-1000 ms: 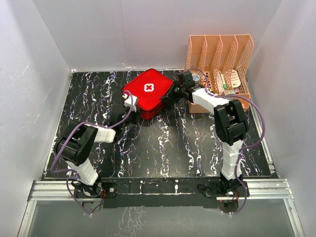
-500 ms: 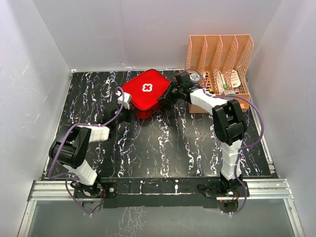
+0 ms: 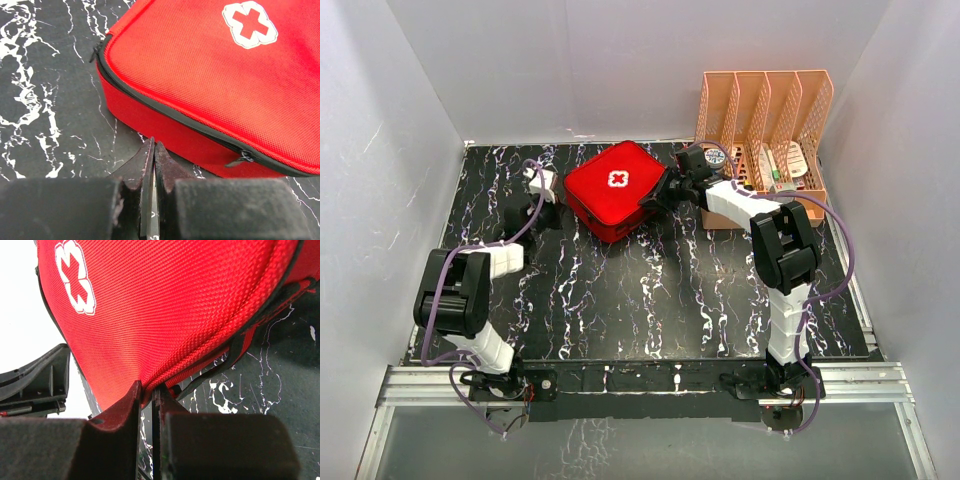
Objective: Organize the medicine kit
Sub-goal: Zip the medicine pouch at the center of the board.
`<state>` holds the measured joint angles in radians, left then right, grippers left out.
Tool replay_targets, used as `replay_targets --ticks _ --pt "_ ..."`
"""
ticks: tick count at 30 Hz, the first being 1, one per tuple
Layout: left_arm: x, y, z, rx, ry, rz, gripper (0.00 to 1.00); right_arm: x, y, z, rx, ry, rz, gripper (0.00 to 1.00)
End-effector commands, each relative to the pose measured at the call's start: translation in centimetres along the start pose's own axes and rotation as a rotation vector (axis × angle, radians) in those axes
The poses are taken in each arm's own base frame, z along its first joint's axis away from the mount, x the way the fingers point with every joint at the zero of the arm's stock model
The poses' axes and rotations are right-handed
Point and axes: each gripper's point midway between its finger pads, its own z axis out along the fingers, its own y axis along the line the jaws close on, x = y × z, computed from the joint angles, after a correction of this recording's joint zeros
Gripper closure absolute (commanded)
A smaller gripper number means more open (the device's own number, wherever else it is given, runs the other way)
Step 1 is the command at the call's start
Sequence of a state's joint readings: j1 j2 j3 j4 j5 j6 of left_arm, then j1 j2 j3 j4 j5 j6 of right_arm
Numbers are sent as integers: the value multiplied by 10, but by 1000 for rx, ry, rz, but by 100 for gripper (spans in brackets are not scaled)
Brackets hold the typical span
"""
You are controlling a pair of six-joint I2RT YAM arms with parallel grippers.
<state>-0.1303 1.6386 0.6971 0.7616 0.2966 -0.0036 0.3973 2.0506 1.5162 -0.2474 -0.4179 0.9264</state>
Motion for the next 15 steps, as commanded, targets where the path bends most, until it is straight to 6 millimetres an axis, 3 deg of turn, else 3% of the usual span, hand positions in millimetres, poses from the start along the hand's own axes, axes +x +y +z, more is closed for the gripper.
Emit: replay_targets --ticks 1,5,6,9,15 --pt "-37 3 1 50 -79 38 100 7 2 -9 -6 16 -45 100" --pt "-32 -22 -8 186 -73 58 100 7 1 -9 -7 16 -43 100" --pt "-29 -28 -11 213 -70 57 94 8 0 -8 -5 19 -42 100" --pt "-13 -35 -19 241 -47 59 62 9 -1 -8 -4 17 -43 100" --pt "3 -50 -24 281 -38 72 54 12 -6 -7 4 23 -39 100"
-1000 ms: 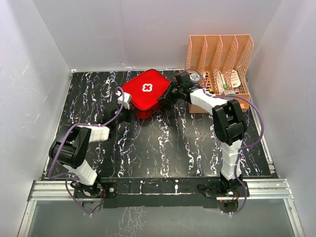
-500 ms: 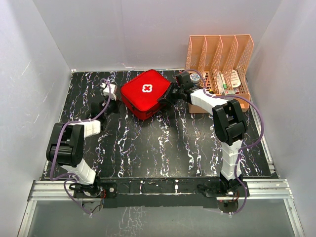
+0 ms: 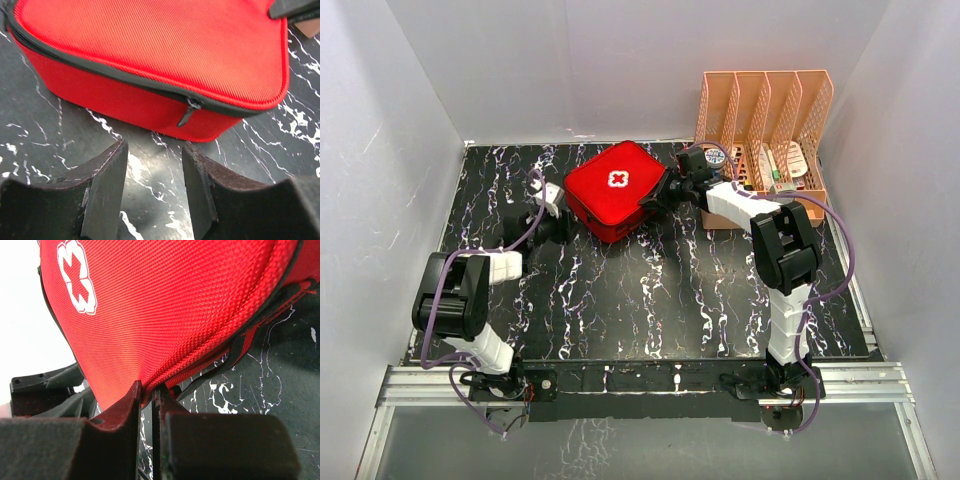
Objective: Organize the medicine kit
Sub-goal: Zip the medicine pouch at the center of the board.
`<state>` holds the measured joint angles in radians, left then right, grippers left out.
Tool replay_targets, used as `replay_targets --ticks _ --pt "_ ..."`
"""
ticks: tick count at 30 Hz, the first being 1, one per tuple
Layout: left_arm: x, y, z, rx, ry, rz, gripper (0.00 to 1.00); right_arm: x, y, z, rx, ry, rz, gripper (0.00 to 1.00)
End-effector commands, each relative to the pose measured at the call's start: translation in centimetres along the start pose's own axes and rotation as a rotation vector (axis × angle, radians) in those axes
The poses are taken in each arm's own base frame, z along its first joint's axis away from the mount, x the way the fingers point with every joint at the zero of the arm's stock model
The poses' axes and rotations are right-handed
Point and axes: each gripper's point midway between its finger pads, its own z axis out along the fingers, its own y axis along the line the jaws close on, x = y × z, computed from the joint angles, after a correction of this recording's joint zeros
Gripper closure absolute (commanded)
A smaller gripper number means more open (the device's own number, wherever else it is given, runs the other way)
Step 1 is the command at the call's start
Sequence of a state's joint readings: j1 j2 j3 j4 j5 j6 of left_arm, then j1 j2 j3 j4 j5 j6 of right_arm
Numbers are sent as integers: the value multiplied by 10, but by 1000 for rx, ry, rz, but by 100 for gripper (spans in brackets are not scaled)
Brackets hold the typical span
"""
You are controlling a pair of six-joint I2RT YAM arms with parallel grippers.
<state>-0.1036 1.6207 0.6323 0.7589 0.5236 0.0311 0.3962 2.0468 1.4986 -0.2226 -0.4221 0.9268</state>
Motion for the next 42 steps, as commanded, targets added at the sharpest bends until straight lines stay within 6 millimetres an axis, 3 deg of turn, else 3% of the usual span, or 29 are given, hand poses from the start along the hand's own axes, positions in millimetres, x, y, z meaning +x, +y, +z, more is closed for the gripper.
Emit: replay_targets --ticks 1,11,20,22,25,27,34,42 --pt "-18 -22 -3 79 -73 76 54 11 -5 -7 15 28 -33 100" --pt "-27 -41 23 153 -123 98 52 10 -4 -7 20 29 -39 100" --pt "-27 -34 39 139 -137 119 52 9 -4 -5 22 30 -37 100" --pt "-29 -32 42 136 -146 124 57 9 -5 -5 23 34 -36 100" --pt "-36 -31 46 138 -171 132 78 9 -5 -4 26 36 -38 100" --pt "-42 -31 48 139 -184 133 84 9 -5 -3 27 37 -37 100" --pt "-51 -44 41 202 -206 151 79 8 -5 -2 28 37 -38 100" --pt "-48 -58 35 285 -207 209 78 9 -10 0 36 42 -31 100"
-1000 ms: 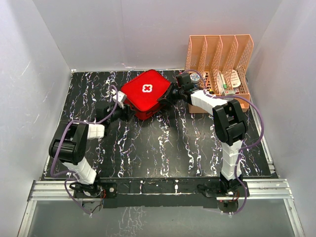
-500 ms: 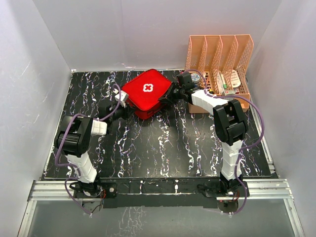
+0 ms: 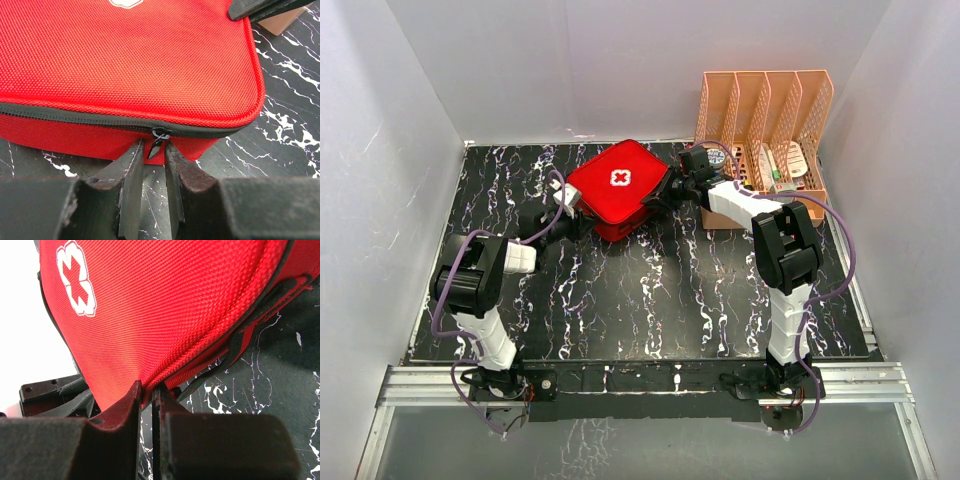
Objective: Organize the medicine kit
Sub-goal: Zip the medicine pouch at the center of the board.
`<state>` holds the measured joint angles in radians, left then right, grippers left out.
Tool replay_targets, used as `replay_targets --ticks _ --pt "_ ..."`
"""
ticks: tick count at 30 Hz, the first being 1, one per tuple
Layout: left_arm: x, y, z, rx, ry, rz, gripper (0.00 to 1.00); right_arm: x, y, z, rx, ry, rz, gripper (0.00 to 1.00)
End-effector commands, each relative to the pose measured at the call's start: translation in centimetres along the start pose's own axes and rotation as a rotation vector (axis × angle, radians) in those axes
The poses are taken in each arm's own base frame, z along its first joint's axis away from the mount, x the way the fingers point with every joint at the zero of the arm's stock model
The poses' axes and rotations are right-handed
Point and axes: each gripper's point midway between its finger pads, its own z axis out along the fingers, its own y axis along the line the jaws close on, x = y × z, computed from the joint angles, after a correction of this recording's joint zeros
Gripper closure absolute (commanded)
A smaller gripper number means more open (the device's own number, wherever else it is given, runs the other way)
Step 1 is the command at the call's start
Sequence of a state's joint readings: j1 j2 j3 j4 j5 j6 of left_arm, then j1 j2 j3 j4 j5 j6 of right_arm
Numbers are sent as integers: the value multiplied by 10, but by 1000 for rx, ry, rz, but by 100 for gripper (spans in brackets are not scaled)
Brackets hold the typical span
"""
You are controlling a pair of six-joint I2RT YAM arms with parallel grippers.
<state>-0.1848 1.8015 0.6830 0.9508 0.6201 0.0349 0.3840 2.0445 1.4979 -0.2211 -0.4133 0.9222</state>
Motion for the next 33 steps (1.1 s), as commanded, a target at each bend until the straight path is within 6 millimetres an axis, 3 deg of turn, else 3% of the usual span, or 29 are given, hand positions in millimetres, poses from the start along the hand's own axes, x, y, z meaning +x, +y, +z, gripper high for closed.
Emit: replay_targets --ticks 1,15,18,25,29,33 --pt "-59 -19 3 113 -155 166 78 17 -6 2 29 59 -31 100" --pt "-77 -19 11 141 -198 177 92 18 -8 1 32 53 -19 100" --pt "-78 -20 11 143 -202 175 100 18 -9 1 33 53 -15 100" --pt "-76 -21 7 141 -183 177 100 18 -8 2 27 55 -12 100" --pt "-71 -5 1 96 -153 168 100 18 -8 1 26 55 -13 100" --pt "-61 26 -9 26 -114 151 100 19 -9 0 28 56 -14 100"
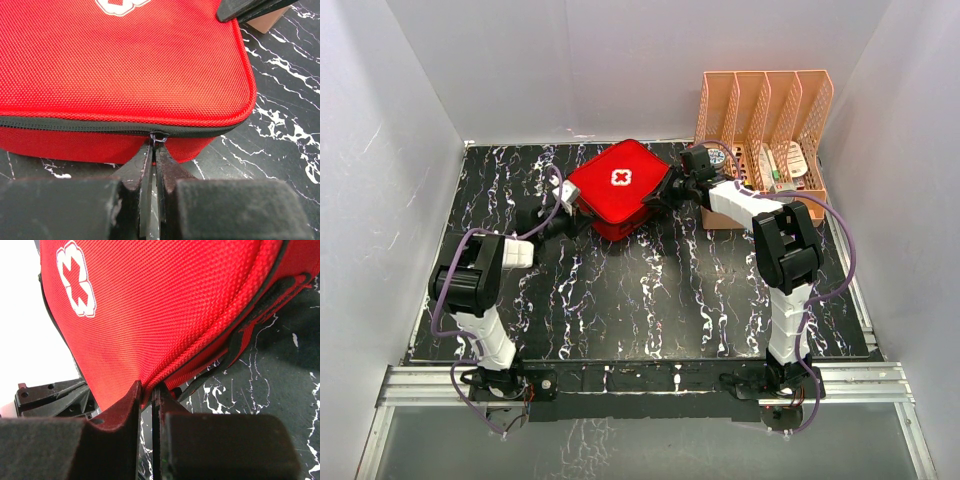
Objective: Organize the medicine kit
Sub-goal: Zip the medicine pouch at the center of the board.
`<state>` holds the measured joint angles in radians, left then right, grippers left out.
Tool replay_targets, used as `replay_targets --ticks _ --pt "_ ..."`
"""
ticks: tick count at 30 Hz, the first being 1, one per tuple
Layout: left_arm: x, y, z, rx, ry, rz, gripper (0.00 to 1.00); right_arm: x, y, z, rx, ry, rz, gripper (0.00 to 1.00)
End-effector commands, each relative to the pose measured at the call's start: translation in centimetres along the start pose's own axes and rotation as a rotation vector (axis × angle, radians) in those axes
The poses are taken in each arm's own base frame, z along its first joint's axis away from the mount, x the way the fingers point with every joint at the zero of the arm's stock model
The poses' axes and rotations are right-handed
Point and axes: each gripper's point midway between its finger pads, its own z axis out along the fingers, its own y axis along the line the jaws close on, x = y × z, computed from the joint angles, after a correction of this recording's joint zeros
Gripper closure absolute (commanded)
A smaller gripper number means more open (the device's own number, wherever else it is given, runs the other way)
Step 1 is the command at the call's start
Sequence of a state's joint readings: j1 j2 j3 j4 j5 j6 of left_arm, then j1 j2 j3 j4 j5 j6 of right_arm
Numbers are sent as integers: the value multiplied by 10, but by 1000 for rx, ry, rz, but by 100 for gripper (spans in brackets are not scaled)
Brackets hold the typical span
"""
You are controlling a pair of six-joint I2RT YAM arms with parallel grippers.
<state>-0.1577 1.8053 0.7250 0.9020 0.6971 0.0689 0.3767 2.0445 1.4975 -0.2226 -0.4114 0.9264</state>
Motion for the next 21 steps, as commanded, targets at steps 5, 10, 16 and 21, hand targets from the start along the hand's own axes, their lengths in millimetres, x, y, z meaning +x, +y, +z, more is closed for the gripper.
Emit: replay_targets --ticks 5,10,16,21 --pt "-50 57 -15 -84 -92 135 100 24 -8 2 24 65 -22 100" --pt "-51 65 -12 -61 -90 152 100 24 -9 2 28 68 -27 100" --pt "-51 22 -6 116 -77 195 100 22 -2 4 3 76 -37 94" --pt "-45 -19 -6 240 -50 183 100 16 12 0 -33 67 -73 74"
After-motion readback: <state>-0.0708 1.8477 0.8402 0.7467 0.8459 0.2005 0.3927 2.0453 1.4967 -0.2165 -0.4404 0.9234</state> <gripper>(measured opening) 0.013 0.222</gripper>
